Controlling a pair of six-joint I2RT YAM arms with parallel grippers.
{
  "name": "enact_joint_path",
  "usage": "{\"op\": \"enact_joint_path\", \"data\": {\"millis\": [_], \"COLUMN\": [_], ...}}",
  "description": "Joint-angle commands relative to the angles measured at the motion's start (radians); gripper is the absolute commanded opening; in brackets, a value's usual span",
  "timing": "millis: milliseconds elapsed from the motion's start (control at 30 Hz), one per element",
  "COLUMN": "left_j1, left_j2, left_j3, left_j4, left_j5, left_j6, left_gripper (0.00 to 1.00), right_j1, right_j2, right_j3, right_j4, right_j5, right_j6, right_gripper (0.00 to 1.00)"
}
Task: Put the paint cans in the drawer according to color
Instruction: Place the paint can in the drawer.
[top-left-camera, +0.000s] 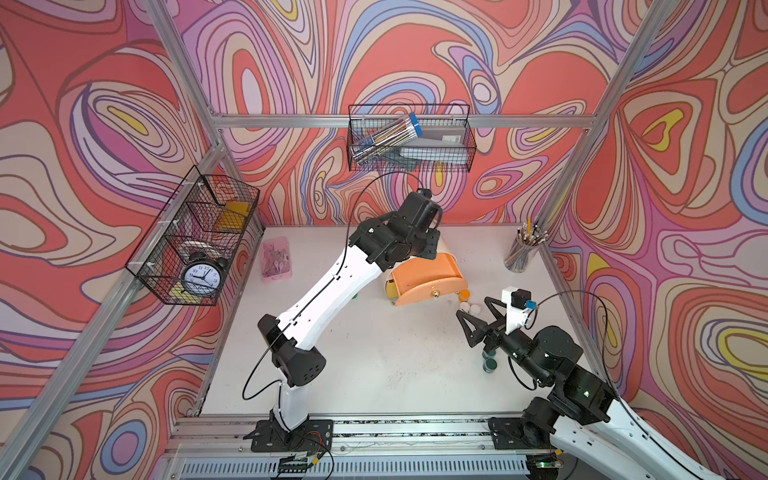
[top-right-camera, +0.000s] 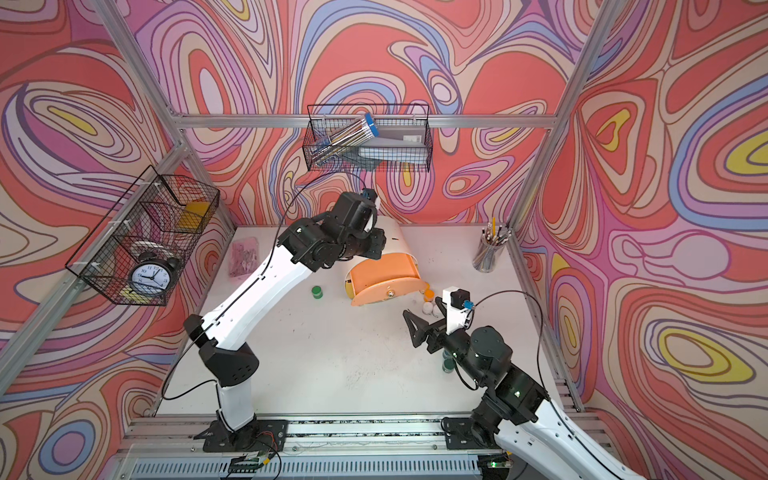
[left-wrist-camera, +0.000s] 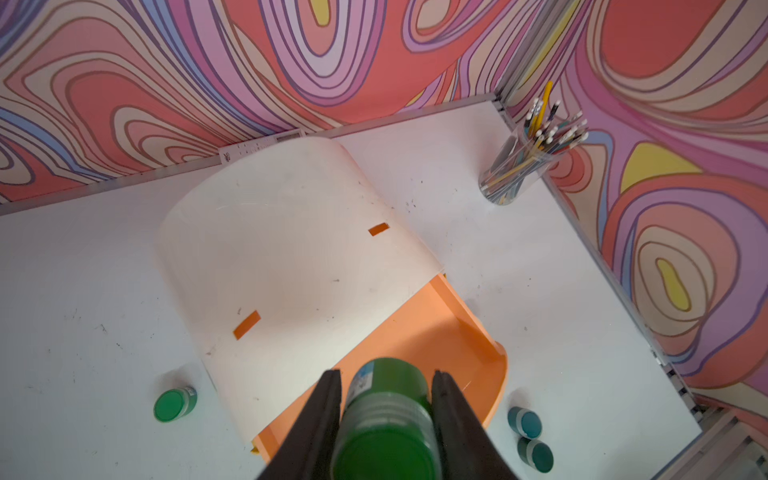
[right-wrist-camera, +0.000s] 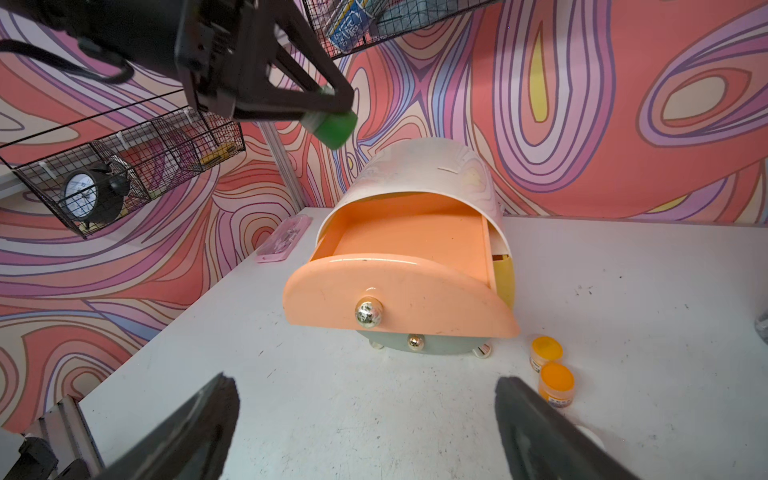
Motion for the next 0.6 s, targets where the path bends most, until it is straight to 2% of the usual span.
{"op": "enact_joint_path", "data": {"millis": [0, 300, 567], "left_j1": [-0.012, -0.019, -0.02], "left_j2": [0.03, 0.052, 0.05], "left_j3": [0.022, -0.041, -0.056], "left_j4": [-0.101, -0.122, -0.144], "left_j5": [-0.039, -0.011, -0.018], "left_j6": [0.028, 0.001, -0.009], "left_gripper": [0.31, 0.35, 0.45], "right_j1": [0.005, 0.004, 0.005], "right_j2": [0.001, 0.01, 0.013], "right_j3": [-0.018, -0.017, -0.018], "right_j4": [-0.007, -0.005, -0.005], "right_j5": [0.024, 0.023, 0.027], "right_j6": [0.003, 0.003, 0.003], "right_gripper": [0.98, 0.98, 0.98]}}
